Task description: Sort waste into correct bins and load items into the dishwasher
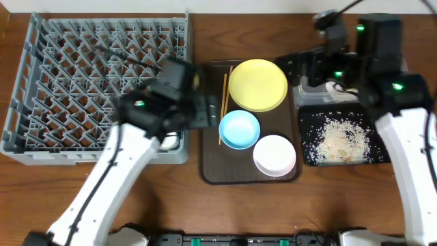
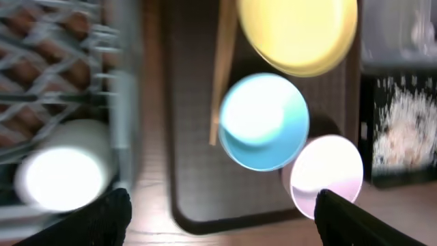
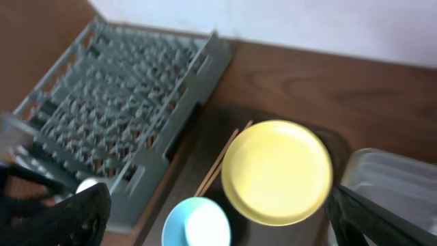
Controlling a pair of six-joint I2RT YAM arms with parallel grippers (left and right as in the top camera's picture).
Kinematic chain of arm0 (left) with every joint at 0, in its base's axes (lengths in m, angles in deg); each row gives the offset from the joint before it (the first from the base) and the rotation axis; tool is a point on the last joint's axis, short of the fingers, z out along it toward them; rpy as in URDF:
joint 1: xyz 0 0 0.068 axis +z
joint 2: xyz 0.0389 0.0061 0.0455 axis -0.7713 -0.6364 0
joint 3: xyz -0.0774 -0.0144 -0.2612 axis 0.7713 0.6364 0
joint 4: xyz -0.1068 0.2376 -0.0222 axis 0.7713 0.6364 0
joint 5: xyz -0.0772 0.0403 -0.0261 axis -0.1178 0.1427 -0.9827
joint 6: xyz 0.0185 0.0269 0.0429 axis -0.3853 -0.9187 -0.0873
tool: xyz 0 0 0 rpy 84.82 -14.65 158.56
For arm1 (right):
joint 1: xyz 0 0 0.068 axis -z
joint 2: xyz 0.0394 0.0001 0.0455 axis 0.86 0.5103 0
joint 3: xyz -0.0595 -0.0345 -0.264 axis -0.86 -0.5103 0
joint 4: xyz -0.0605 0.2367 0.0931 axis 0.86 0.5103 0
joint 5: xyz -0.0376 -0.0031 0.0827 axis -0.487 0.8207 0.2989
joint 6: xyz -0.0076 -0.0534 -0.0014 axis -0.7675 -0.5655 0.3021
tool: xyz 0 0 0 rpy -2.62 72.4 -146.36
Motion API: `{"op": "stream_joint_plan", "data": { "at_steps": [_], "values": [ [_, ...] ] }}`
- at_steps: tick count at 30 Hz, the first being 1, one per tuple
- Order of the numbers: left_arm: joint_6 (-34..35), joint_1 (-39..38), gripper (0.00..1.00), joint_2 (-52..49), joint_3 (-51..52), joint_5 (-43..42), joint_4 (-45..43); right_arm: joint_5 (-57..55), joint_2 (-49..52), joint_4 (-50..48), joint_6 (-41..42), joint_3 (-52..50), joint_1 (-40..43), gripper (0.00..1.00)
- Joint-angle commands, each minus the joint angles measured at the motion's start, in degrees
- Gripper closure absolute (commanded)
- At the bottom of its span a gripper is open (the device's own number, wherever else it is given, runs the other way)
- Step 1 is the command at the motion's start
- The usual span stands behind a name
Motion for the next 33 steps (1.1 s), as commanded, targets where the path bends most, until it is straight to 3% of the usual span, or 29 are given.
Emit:
{"op": "stream_joint_plan", "data": {
  "at_steps": [1,4,7,13,19,22,24,30,33],
  "values": [
    [1.49,-4.00,0.15,-6.05,-0.48,-1.40,-1.20,-1.86,-0.72,0.72,0.79,0.85,1.97,0.01],
    [1.40,-8.24,0.17,-10.25,-0.48,-3.21,-3.23,-2.32,-0.61,1.18,0.83,0.85,2.99,0.01],
    [0.92,-11.63,0.17,-14.10,-0.48,0.50,-3.67,-2.34,-0.57,1.31,1.03,0.85,3.13,0.01],
    [1.86,-10.05,0.17,-20.22,-0.48,7.76,-4.57,-2.34,-0.48,1.36,1.03,0.85,3.06,0.01],
    [-9.79,-7.80,0.16,-21.11,-0.48,8.98,-9.35,-2.29,0.42,1.62,1.11,0.85,3.06,0.01],
    [-14.93,-7.21,0.23,-21.51,-0.42,9.01,-10.80,-2.32,0.83,1.77,1.22,0.85,3.06,0.01],
    [-16.37,-7.08,0.27,-22.62,-0.42,8.98,-11.32,-2.32,0.90,1.92,1.22,0.85,3.06,0.01],
    [-16.76,-7.10,0.28,-27.36,-0.42,8.52,-12.00,-2.32,0.90,1.92,1.22,0.85,3.06,0.01],
    [-16.74,-7.10,0.32,-28.87,-0.42,6.91,-11.17,-2.32,0.90,1.97,1.22,0.85,3.06,0.01]
  ]
}}
